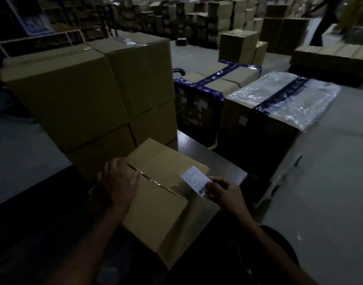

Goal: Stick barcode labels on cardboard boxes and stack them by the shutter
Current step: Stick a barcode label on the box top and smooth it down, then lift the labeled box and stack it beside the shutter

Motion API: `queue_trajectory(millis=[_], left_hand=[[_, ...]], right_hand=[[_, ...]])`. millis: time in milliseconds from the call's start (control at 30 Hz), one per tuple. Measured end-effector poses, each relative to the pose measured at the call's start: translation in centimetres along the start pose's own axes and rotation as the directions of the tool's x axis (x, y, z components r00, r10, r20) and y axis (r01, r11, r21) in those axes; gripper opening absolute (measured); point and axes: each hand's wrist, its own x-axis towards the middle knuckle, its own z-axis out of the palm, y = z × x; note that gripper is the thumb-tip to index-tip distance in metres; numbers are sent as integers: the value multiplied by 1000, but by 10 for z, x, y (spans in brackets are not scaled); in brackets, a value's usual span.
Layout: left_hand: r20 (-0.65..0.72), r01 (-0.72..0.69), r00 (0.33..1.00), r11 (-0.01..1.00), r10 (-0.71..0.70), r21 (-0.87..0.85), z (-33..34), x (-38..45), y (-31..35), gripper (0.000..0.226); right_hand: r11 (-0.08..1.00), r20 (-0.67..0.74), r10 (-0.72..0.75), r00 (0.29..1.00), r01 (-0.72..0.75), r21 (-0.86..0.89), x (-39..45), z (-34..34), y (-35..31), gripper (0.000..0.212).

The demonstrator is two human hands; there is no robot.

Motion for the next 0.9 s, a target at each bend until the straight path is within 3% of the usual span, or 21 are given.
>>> queue_trajectory(millis=[133, 233, 300, 433, 500, 567, 633, 700, 833, 900], left_hand=[[38, -195, 977, 950, 210, -244, 2, -36, 86, 39], [49, -339, 913, 818, 406, -466, 5, -75, 165, 37], [82, -362, 862, 720, 500, -592, 16, -105, 210, 30], [346, -312, 693, 695, 633, -648, 71, -163, 256, 34], [502, -326, 577, 745, 644, -582, 104, -183, 261, 54], [605, -427, 452, 755, 655, -498, 129, -197, 262, 73], [670, -441, 377, 760, 640, -477, 143, -207, 263, 81], [697, -432, 353, 769, 625, -471, 151, -214, 265, 81], [702, -408, 363, 782, 613, -472, 158, -217, 265, 75], [686, -386, 398, 790, 609, -477, 158, -213, 263, 72]], right_hand=[[988, -182, 132, 974, -115, 102, -1, -57, 23, 6], [962, -296, 255, 921, -210, 174, -2, -103, 53, 9], [944, -358, 316, 878, -255, 210, -8, -131, 72, 9], [887, -440, 456, 774, -357, 291, -22, -178, 105, 17], [854, -474, 519, 711, -409, 322, -25, -194, 123, 16], [825, -516, 565, 644, -443, 351, -24, -207, 145, 17], [787, -528, 617, 584, -468, 402, -23, -218, 161, 19], [763, -524, 645, 556, -493, 418, -21, -226, 166, 15], [762, -507, 647, 570, -502, 408, -11, -238, 176, 7], [753, -493, 656, 571, -538, 378, -10, -242, 185, 20]])
